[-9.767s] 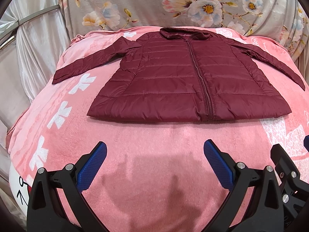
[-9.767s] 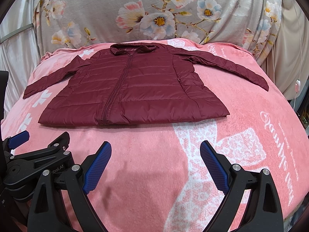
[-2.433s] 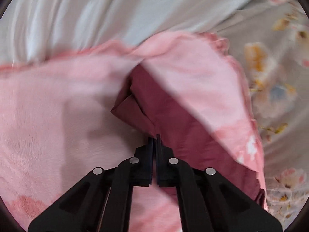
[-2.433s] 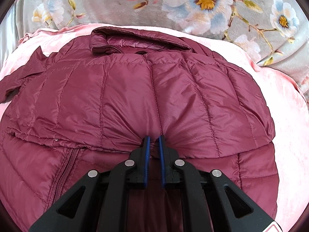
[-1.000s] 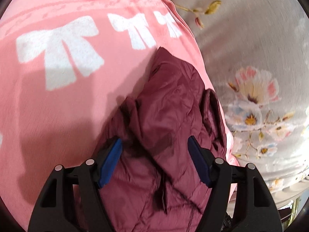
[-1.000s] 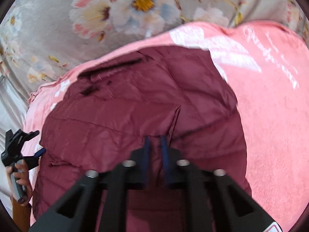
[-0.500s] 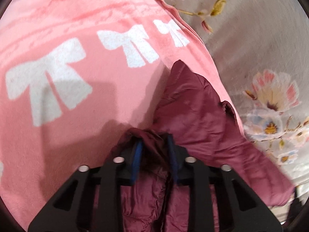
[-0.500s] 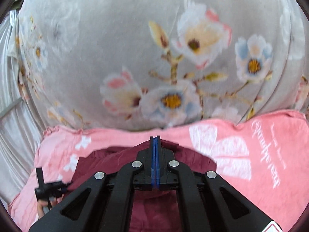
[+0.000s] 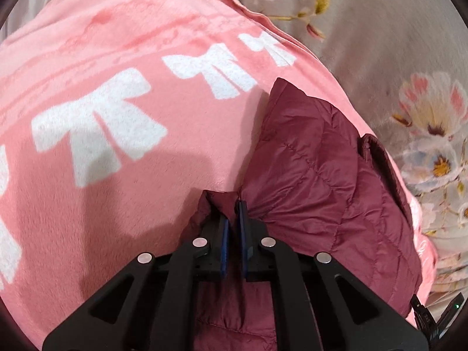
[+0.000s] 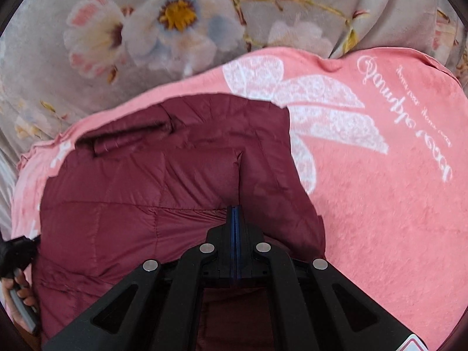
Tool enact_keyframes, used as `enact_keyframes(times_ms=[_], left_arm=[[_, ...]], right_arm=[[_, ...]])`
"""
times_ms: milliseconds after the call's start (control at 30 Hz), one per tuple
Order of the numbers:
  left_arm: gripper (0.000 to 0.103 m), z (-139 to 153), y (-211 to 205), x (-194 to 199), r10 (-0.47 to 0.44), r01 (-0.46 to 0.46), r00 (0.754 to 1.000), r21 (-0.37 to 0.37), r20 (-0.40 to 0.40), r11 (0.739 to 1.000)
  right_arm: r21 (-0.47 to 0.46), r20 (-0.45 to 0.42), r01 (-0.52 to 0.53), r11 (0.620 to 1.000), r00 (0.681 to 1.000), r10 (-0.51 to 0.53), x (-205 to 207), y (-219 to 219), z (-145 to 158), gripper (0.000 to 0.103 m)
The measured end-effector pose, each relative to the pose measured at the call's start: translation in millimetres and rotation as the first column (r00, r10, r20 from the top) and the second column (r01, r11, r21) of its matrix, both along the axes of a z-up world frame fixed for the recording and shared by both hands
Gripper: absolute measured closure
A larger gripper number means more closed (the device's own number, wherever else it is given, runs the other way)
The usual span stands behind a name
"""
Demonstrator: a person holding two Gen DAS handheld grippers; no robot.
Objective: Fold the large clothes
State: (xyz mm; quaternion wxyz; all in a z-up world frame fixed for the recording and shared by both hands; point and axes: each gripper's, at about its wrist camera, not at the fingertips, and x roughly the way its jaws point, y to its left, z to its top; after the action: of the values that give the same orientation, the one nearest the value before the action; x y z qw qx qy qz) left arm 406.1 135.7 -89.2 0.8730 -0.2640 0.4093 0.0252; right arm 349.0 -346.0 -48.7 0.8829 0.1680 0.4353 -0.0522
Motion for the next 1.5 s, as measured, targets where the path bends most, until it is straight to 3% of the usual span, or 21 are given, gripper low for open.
enact_keyframes(times_ms=[167, 367, 467, 600, 700, 800, 967, 1100, 1500], left_arm=[[0.098, -2.2, -3.6, -2.2, -0.016, 0.015, 1.0, 0.038, 0.026, 0.999], [0.096, -1.1, -9.9, -1.0, -0.029, 0.026, 0.999, 0.097, 0.029, 0.995], [0.093, 10.5, -10.6, -11.0, -0.048, 0.044, 0.998, 0.125, 0.029, 0.991], [0.093, 49.0, -18.0, -41.5, -0.11, 0.089, 0.987, 0.171, 0.114, 0.981], [0.093, 72.7, -50.5, -44.0, -0.226, 0.2, 0.965, 0.189, 0.13, 0.961], [0.093, 72.5, -96.4, -31.6, -0.338, 0.312, 0.937, 0.225, 0.087, 0.923], [0.093, 40.8, -130.6, -13.2, -0.371, 0.353, 0.929, 0.286, 0.01, 0.891], [0.093, 22.0, -129.5, -19.0, -0.383, 0.367, 0.924, 0.307, -0.01, 0.878], [0.093, 4.8, -126.9, -48.2, -0.41, 0.384, 0.912, 0.353, -0.002, 0.853]], right_arm=[[0.024, -0.008, 0.008, 1.0, 1.0, -0.007, -0.5, -2.6, -15.5, 0.103], [0.041, -0.025, 0.039, 0.998, 0.999, -0.037, -2.9, -6.2, -8.4, 0.103], [0.051, 0.032, 0.124, 0.991, 0.992, -0.126, -29.0, -4.8, 22.5, 0.089], [0.023, 0.127, -0.006, 1.0, 0.992, 0.003, -43.0, 40.9, 67.0, 0.091], [0.016, 0.133, -0.187, 0.982, 0.974, 0.183, -27.5, 108.8, 81.8, 0.096], [-0.01, 0.109, -0.275, 0.961, 0.956, 0.274, -8.0, 162.5, 72.6, 0.098], [0.022, 0.025, -0.305, 0.952, 0.952, 0.304, 17.9, 194.7, 32.5, 0.098], [0.055, -0.011, -0.317, 0.947, 0.948, 0.318, 12.5, 196.8, 9.0, 0.101], [0.073, -0.004, -0.332, 0.94, 0.943, 0.333, -19.5, 201.8, -0.6, 0.103]])
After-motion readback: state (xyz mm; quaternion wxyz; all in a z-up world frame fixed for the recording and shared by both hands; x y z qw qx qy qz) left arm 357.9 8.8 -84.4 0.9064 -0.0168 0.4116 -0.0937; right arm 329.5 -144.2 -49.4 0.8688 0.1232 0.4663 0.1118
